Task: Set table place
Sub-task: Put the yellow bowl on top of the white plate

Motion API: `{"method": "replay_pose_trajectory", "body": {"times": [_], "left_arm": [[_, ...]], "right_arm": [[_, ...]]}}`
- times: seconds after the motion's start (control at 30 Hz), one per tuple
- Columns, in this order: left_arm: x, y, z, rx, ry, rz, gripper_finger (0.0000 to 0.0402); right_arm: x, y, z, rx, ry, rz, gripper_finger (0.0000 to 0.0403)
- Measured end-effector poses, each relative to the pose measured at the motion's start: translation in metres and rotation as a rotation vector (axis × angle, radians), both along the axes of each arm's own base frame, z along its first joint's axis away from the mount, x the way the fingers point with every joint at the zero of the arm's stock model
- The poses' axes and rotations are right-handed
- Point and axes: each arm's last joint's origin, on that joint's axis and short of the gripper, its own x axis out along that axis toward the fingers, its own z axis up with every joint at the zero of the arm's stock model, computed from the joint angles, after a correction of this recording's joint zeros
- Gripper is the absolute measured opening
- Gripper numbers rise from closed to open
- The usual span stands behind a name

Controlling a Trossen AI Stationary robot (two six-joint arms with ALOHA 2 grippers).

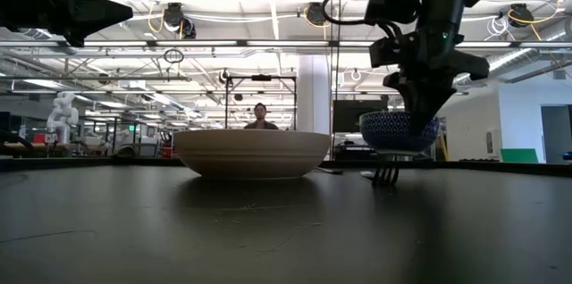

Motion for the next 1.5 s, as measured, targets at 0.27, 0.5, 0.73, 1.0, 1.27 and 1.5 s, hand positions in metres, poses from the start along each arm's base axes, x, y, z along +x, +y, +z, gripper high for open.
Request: {"method": "replay_pose_trajectory", "body": {"times": [0.27,0.5,0.73,1.0,1.27,1.5], "left_arm": [[0.000,0.000,0.000,0.000,0.000,0.000,0.0037],[0.000,0.000,0.000,0.001,0.001,0.000,0.0037],[0.000,0.000,-0.001,0.005,0.008,0.000,0.0037],[0.000,0.000,-0.001,0.005,0.007,0.000,0.0037],[0.000,0.000,-0.001,0.005,0.007,0.000,0.0037],[0.000,0.000,-0.001,0.004,0.006,0.000,0.0037]], "right_arm": [[0.004,0.008,0.001,0.044,-0.039,0.033,0.0007],[-0.003,0.015,0.019,0.043,-0.119,0.047,0.0007],[-0.018,0.017,0.044,0.049,-0.224,0.012,0.0007],[-0.027,0.027,0.050,0.108,-0.216,-0.006,0.0015],[-0.020,0.048,0.049,0.134,-0.255,0.060,0.0007],[-0.003,0.057,0.044,0.139,-0.319,0.103,0.0006]]}}
